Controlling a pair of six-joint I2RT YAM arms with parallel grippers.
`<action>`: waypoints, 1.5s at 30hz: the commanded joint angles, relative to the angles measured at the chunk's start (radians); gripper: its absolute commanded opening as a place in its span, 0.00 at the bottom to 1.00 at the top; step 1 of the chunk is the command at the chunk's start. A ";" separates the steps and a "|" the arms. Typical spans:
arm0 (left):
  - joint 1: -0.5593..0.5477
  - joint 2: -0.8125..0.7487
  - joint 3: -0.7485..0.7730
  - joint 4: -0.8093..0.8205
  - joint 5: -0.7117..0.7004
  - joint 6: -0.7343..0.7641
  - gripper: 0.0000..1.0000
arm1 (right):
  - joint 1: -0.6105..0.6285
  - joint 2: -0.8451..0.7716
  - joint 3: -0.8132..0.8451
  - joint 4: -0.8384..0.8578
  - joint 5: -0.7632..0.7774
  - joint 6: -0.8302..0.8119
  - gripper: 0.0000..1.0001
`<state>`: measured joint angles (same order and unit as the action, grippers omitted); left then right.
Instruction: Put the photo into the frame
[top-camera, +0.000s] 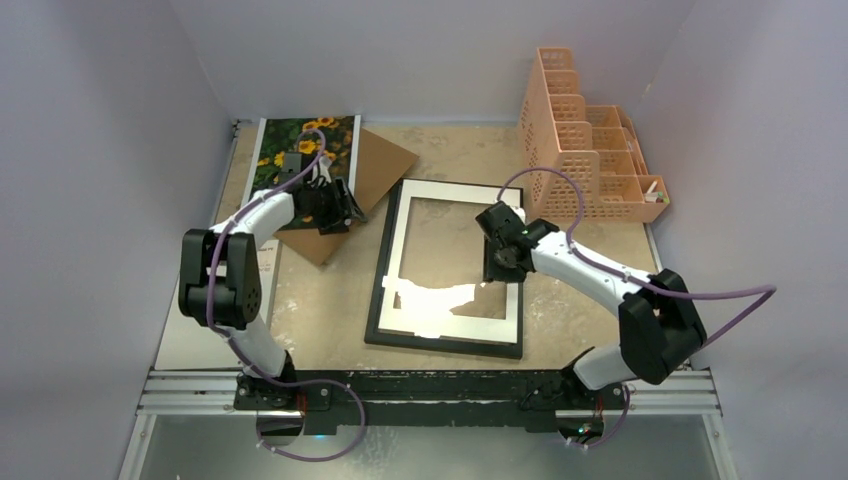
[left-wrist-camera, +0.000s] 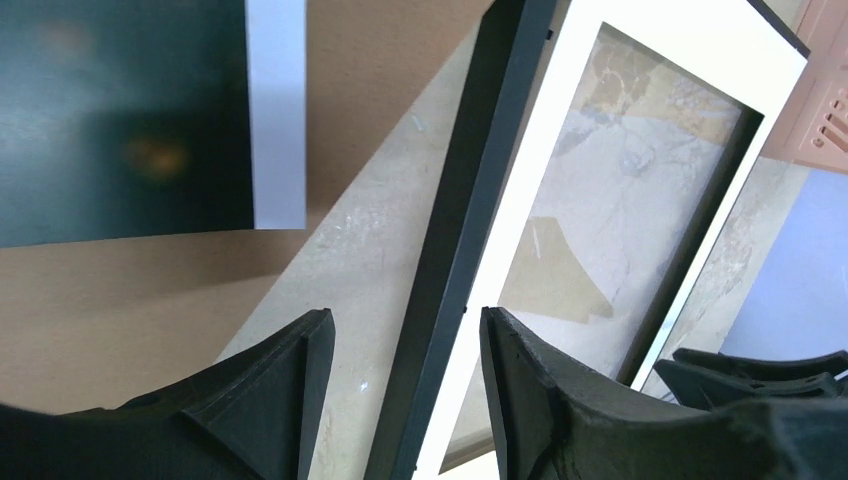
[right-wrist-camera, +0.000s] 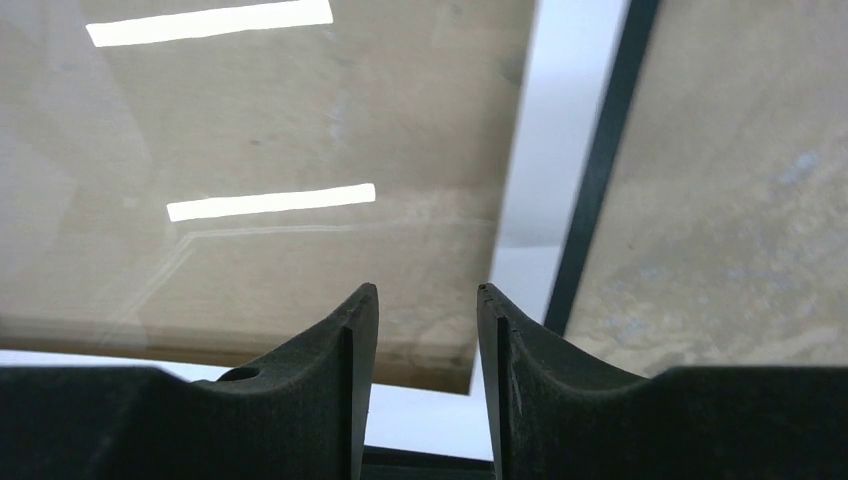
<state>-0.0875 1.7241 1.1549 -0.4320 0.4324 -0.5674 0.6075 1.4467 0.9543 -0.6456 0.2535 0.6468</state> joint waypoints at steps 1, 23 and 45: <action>-0.028 -0.007 -0.017 0.057 0.029 -0.018 0.58 | 0.001 0.007 0.047 0.186 -0.158 -0.107 0.44; -0.166 0.071 -0.084 0.147 0.081 -0.010 0.51 | 0.135 0.131 -0.068 0.258 -0.473 -0.154 0.35; -0.193 0.094 -0.090 0.179 0.097 -0.025 0.53 | 0.166 0.139 -0.082 0.207 -0.590 -0.293 0.22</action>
<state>-0.2691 1.8168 1.0672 -0.2939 0.4995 -0.5835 0.7658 1.6032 0.8837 -0.3897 -0.2852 0.4187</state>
